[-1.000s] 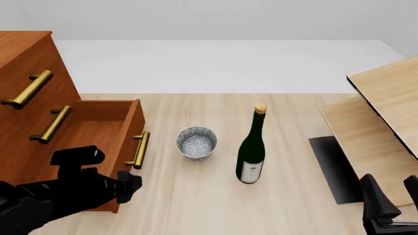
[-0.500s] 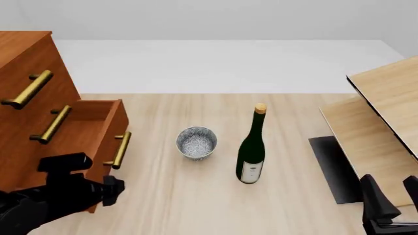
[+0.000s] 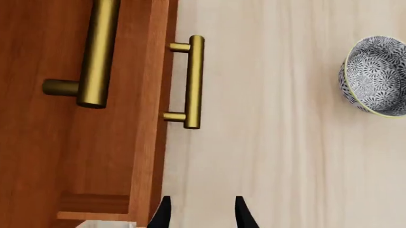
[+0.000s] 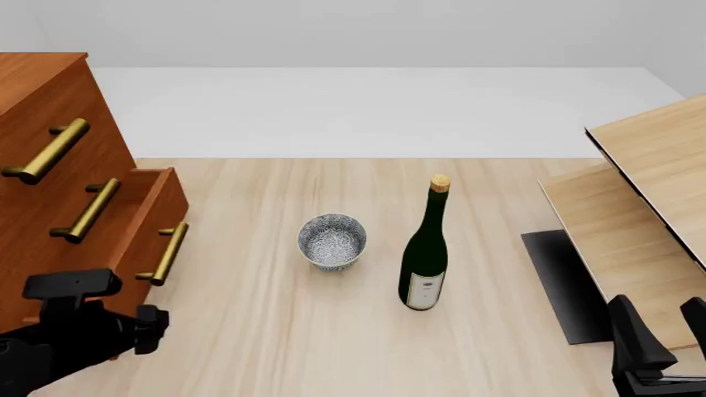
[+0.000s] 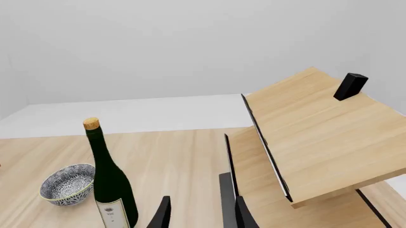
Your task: Close the bottom drawer of the cabinet and open the top drawer.
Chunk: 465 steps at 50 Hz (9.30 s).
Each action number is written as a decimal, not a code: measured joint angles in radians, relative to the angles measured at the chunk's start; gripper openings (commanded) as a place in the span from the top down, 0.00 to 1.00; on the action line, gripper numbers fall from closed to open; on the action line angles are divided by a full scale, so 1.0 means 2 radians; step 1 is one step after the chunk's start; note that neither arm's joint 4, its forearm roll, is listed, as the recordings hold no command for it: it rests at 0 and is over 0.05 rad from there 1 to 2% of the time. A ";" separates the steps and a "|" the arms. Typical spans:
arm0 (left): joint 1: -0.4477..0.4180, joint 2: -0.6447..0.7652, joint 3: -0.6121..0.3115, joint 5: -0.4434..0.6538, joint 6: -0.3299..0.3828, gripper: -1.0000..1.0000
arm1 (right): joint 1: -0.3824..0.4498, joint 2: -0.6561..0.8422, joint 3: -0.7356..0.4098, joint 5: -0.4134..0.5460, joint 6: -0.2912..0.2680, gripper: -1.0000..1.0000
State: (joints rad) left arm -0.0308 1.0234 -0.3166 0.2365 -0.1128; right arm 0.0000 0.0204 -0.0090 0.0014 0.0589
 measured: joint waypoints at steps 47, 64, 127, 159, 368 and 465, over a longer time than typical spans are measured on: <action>0.157 0.026 0.022 -0.088 0.121 0.00 | 0.000 0.000 0.000 0.000 0.000 0.00; 0.185 0.022 0.029 -0.092 0.154 0.00 | 0.001 -0.004 0.000 0.003 0.000 0.00; 0.004 -0.019 -0.021 -0.014 0.087 0.00 | 0.001 -0.003 -0.001 0.004 0.002 0.00; -0.059 -0.156 0.015 -0.041 0.389 0.00 | -0.001 -0.003 -0.002 0.004 0.003 0.00; 0.131 -0.021 -0.043 -0.352 0.808 0.00 | 0.008 -0.009 0.001 0.004 -0.016 0.00; 0.145 0.068 -0.060 -0.441 0.815 1.00 | 0.005 -0.009 0.003 0.000 -0.027 0.00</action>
State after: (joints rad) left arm 0.2585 1.1584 -0.4367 -0.6458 1.5172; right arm 0.0095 0.0029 -0.0037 0.0011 0.0052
